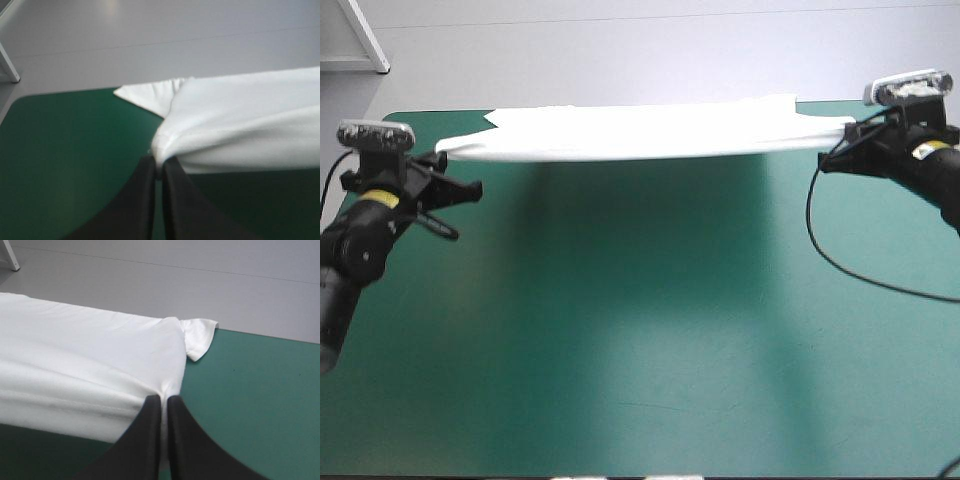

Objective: Fold the cloth

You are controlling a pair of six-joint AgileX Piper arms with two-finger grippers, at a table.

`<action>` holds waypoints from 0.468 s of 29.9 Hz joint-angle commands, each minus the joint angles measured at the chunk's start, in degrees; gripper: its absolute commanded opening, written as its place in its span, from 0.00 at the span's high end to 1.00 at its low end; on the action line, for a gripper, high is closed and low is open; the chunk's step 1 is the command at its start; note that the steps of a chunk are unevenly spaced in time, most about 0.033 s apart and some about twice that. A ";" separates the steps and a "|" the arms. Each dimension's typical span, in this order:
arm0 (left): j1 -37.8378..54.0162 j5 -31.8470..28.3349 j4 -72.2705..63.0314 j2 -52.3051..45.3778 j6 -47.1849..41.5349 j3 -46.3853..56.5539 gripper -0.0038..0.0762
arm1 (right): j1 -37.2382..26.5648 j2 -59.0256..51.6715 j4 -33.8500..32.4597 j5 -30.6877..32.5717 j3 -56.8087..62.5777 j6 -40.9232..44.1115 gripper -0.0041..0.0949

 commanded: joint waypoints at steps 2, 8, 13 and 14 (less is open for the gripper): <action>0.57 0.57 -1.01 -10.29 0.03 9.19 0.93 | -0.58 -8.48 0.57 -1.23 8.74 0.34 0.97; 0.57 15.66 1.36 -16.05 0.03 14.41 0.93 | -0.58 -15.47 0.05 1.73 21.66 2.50 0.97; 0.57 27.66 1.36 -16.44 -1.44 14.41 0.93 | -0.58 -20.23 -0.42 4.06 30.13 4.82 0.97; 0.57 30.31 1.66 -16.20 -1.44 14.45 0.93 | -0.58 -21.26 -1.53 5.07 31.64 5.42 0.97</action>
